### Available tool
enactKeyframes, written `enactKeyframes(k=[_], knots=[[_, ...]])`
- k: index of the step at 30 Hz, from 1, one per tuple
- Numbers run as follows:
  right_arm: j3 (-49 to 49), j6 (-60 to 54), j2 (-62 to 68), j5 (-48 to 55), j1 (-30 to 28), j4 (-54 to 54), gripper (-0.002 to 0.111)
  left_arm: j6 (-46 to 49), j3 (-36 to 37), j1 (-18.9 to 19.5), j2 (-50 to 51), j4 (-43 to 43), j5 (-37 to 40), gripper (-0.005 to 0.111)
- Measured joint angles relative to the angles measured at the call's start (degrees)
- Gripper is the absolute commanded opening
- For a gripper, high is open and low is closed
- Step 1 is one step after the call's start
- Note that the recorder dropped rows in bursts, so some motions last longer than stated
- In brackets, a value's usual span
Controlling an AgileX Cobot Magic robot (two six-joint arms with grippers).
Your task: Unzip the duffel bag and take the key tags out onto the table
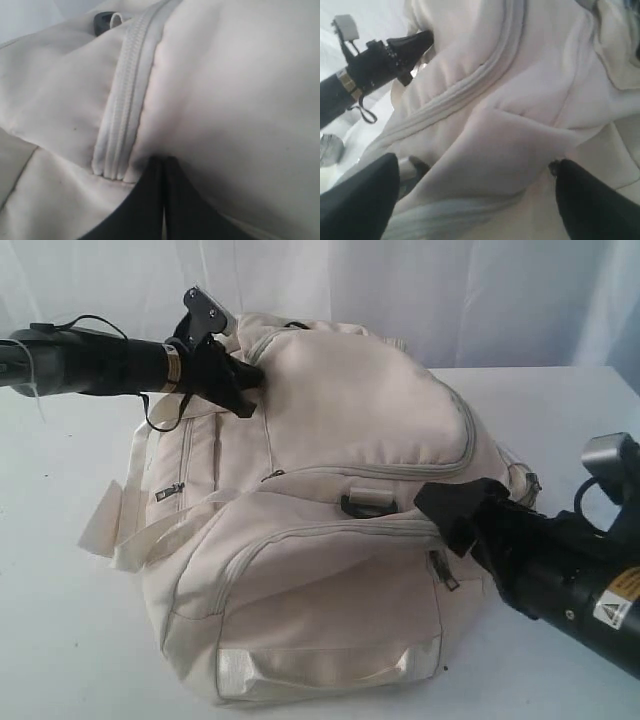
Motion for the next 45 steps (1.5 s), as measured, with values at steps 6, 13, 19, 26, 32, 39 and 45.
enactKeyframes(k=[6,13,19,26,32,39,45], knots=[[-0.14,12.94,8.28,-7.76,0.00,1.01,0.036,-2.22,0.00,0.11,0.00,0.00,-2.80,0.000],[-1.79,12.98,13.25,-10.12,0.00,1.31,0.000,-6.73,0.00,3.54,0.00,0.00,-7.77,0.000],[-1.79,0.19,11.78,-11.24,-1.68,5.84,0.000,-14.34,0.00,11.74,0.00,0.00,-21.47,0.000],[-2.90,-9.46,9.15,-9.62,-7.05,11.25,0.000,-18.90,1.01,19.78,-2.41,0.00,-25.43,0.000],[-4.59,-23.84,8.77,-6.94,-8.25,14.02,0.000,-13.92,1.01,18.96,-2.77,0.14,-25.96,0.025],[-5.37,-28.36,8.64,-5.41,-10.71,18.23,0.000,-4.51,1.14,15.61,-2.77,0.40,-16.69,0.078],[-5.46,-28.72,8.52,-5.20,-10.81,17.99,0.000,-3.27,1.02,11.64,-2.77,0.51,-1.75,0.079]])
